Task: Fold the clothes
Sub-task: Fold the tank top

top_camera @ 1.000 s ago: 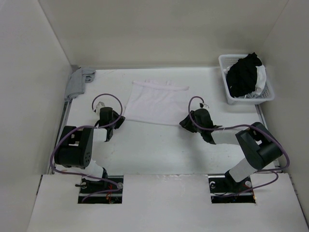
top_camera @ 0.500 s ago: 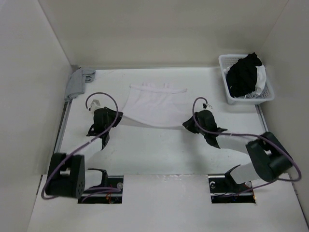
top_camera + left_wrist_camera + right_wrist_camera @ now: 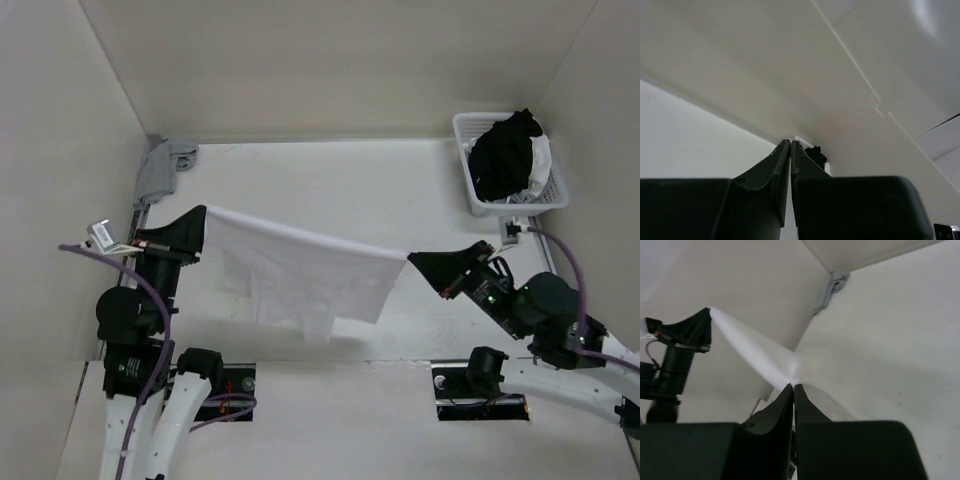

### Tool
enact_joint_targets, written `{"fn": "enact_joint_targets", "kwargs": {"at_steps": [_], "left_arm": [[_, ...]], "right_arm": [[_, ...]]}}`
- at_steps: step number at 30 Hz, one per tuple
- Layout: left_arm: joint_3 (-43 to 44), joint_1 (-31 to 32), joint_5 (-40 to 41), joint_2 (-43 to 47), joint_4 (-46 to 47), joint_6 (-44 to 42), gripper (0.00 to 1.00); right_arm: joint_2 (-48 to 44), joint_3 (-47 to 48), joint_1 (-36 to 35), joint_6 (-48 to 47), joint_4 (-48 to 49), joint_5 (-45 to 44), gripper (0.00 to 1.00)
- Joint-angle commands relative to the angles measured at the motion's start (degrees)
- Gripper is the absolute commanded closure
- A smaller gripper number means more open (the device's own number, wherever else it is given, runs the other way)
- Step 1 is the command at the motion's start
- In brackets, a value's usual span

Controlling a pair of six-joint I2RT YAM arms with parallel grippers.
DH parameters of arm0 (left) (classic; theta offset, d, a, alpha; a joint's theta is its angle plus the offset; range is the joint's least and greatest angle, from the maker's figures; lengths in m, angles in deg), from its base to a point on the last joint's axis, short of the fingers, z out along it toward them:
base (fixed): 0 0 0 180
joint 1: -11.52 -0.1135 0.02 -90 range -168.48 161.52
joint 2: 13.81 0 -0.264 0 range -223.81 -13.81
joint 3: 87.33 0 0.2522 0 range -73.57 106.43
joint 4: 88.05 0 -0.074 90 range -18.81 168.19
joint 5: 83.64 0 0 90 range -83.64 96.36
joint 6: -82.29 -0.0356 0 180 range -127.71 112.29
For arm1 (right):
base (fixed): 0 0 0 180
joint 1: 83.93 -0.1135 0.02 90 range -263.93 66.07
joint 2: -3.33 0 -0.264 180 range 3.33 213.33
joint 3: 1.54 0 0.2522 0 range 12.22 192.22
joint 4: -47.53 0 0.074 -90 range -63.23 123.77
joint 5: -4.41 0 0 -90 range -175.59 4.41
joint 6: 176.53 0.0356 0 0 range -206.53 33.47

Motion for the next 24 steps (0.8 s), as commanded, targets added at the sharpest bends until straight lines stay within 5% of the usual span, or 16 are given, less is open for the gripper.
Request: {"fn": "enact_joint_targets", "kwargs": {"at_steps": [1,4,6,11,16,24], "left_arm": [[3.0,0.4,1.2,1.2,-8.0,-1.7,0.96],[1.6,0.2,1.2,1.3,-8.5,-1.6,0.96],[-1.1,-0.1,1.3,0.2,-8.0,-1.3,0.96],[-10.1,-1.0,1.8,-6.3,-2.1,-0.9,0.95],[-16.0,-4.1,2.7,-23.3,12.5,-0.3,0.95],[-2.5,-3.6,2.5,-58.7,31.1,2.6,0.95]], "right_arm": [[1.5,6.6,-8.5,-4.2,-9.2,-11.8,0.94],[4.0,7.9,-13.1,-6.7,-7.4,-14.4,0.93],[5.8,6.9,-9.9,-7.5,-6.2,-13.0,0.93],[12.6,-1.7,11.4,-6.1,2.9,7.5,0.93],[31.4,-6.5,33.1,-2.8,20.1,25.3,0.93],[66.2,16.8,42.6,-4.2,24.3,31.9,0.93]]}}
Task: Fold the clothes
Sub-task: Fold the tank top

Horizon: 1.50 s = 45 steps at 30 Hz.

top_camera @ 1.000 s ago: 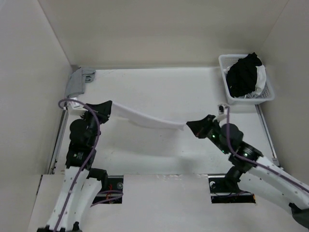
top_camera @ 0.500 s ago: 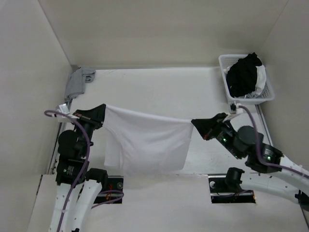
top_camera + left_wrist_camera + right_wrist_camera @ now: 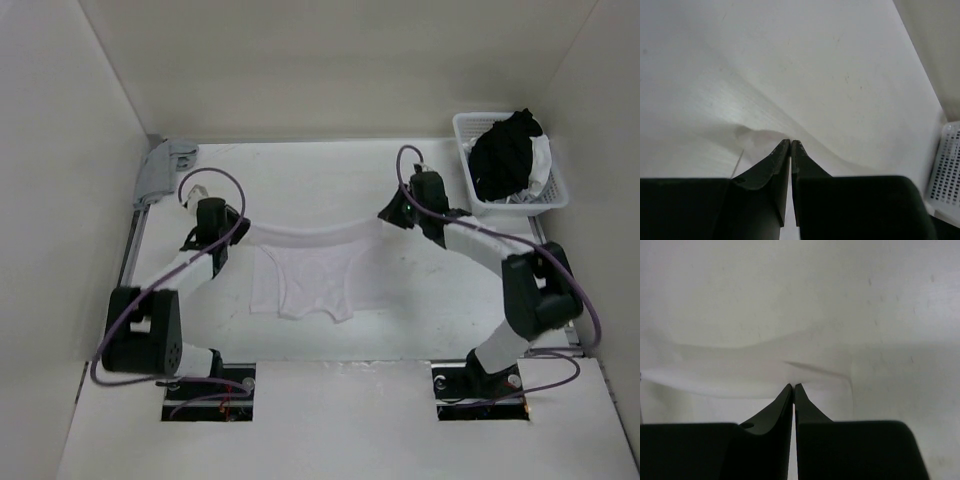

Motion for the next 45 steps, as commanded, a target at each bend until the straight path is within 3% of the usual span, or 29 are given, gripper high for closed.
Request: {"fn": "enact_joint_targets", "kwargs": {"at_steps": [1,4,8,25,33,35,40,45], "left_arm": [[10.3,0.1,1.4,-7.4,13.1,1.2,0.95],[14.9,-0.5,0.6,-11.7,12.8,1.5,0.95],[14.1,-0.1,-0.4,-9.9,12.6,2.0,0.95],[-15.9,0.9,-5.2,18.4,12.9,3.1,0.94],[-27.2,2.1,-5.2,32.7,3.9,3.0,0.93],[-29.6,2.3,-4.9,34.8,2.3,3.2,0.90],[-31.6,-0.1,-5.4,37.5,-1.5,2.9,0.74],[-26.3,-1.3,-4.4,38.0,-2.1,3.5,0.72]], "right_arm": [[7.1,12.1,3.0,-0.7,7.5,5.3,0.93],[12.0,18.6,5.0,-0.9,4.7,6.4,0.94],[10.4,17.7,5.2,-1.1,4.5,6.6,0.93],[-7.9,-14.0,3.4,2.7,13.5,1.2,0.93],[-12.0,-24.2,2.1,4.7,14.7,-1.7,0.93],[-12.3,-26.1,1.1,5.3,14.9,-1.7,0.88],[-14.9,-29.2,-1.8,5.9,14.2,-2.6,0.66],[-17.4,-28.4,-0.4,5.3,13.9,-3.2,0.52]]}}
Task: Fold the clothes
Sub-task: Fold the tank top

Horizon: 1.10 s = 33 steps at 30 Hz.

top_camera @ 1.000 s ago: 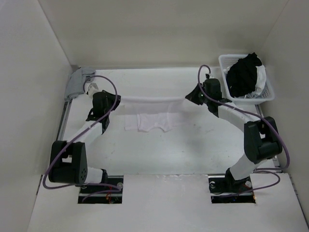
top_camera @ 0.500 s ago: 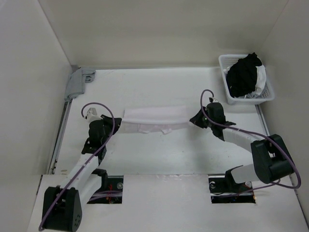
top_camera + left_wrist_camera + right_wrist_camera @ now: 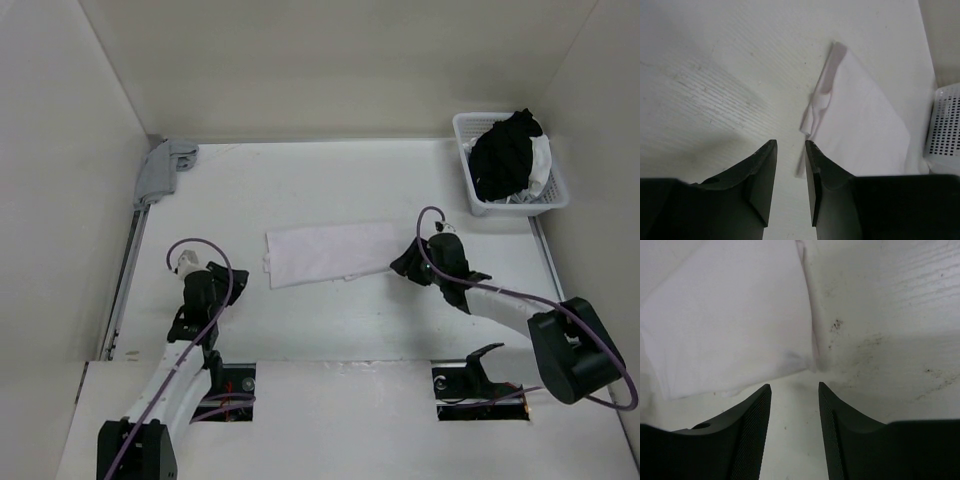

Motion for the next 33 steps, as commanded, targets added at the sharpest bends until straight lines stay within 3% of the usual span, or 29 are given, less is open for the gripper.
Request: {"fn": "enact_joint_targets", "kwargs": {"at_steps": [1,7,11,15,22,27,33], "left_arm": [[6.2,1.4,0.6,-1.6,3.0,1.0,0.72],[15.0,16.6,5.7,-18.0,13.2,1.5,0.72],[20.6,26.4,8.6,-30.7,20.1,-0.1,0.72],[23.3,29.4,7.7,-37.8,24.8,0.5,0.73],[23.2,29.6,6.1,-36.6,27.9,0.2,0.73],[21.1,28.0,4.6,-32.9,28.1,-0.1,0.73],[18.8,26.9,3.9,-28.6,28.0,0.0,0.73]], "right_arm": [[-0.4,2.0,1.4,-0.1,2.8,-1.7,0.51],[10.0,7.1,4.7,0.3,6.4,1.4,0.47],[12.7,7.4,4.7,2.5,7.4,3.8,0.58],[13.3,7.1,4.3,4.2,6.9,3.7,0.59],[19.3,7.7,4.3,10.0,11.9,6.1,0.60],[19.3,4.4,4.3,13.5,17.8,4.2,0.87],[4.3,-0.1,4.3,10.9,16.4,-1.9,0.97]]}}
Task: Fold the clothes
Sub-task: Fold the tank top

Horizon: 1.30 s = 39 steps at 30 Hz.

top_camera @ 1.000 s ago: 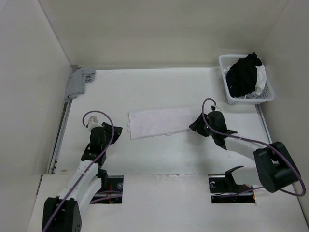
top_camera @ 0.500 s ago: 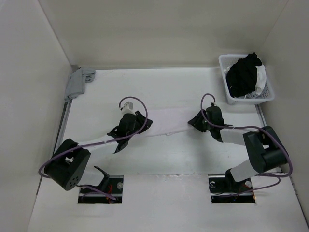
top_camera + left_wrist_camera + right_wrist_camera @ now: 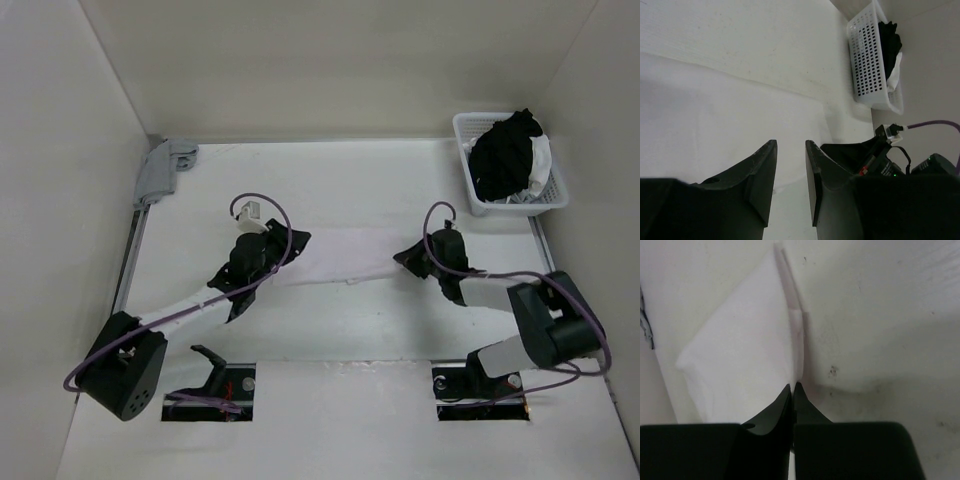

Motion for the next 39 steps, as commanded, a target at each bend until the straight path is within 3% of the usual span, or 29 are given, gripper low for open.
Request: {"fn": "enact_joint_targets", "kwargs": {"at_steps": [1,5,9,16,27,29,33,36,39], "left_arm": [[-2.1,-0.5,-1.3,3.3,3.3,-0.4,0.73],[-4.4,-1.1,-1.3,5.7,2.7,0.1,0.71],[-7.4,-4.4,-2.0,8.9,0.9,0.8,0.70],[-11.5,-11.3,-4.9,16.5,-3.0,1.6,0.69],[-14.5,-19.3,-9.8,24.7,-6.7,2.0,0.67],[-14.5,-20.8,-10.7,25.3,-7.3,1.8,0.65],[-14.3,-23.9,-12.9,24.8,-7.5,1.6,0.56],[-14.1,-25.9,-13.8,24.9,-7.6,1.6,0.52],[-13.3,-25.2,-13.4,24.6,-7.6,1.6,0.51]], "right_arm": [[-11.3,-0.8,-0.3,-2.9,-1.4,-5.1,0.97],[-21.0,4.5,-4.4,-10.5,-15.5,-10.0,0.97],[-21.3,13.8,-13.9,-16.7,-24.8,-17.0,0.97],[-4.8,31.3,-29.0,-23.0,-33.6,-23.6,0.96],[24.4,58.2,-40.1,-23.3,-40.6,-23.5,0.95],[27.7,62.0,-41.2,-22.7,-42.5,-23.3,0.85],[27.0,62.3,-42.3,-21.6,-41.5,-24.0,0.51],[20.0,57.3,-42.3,-21.9,-35.6,-22.8,0.42],[12.2,50.5,-42.0,-22.3,-30.1,-22.5,0.43]]}}
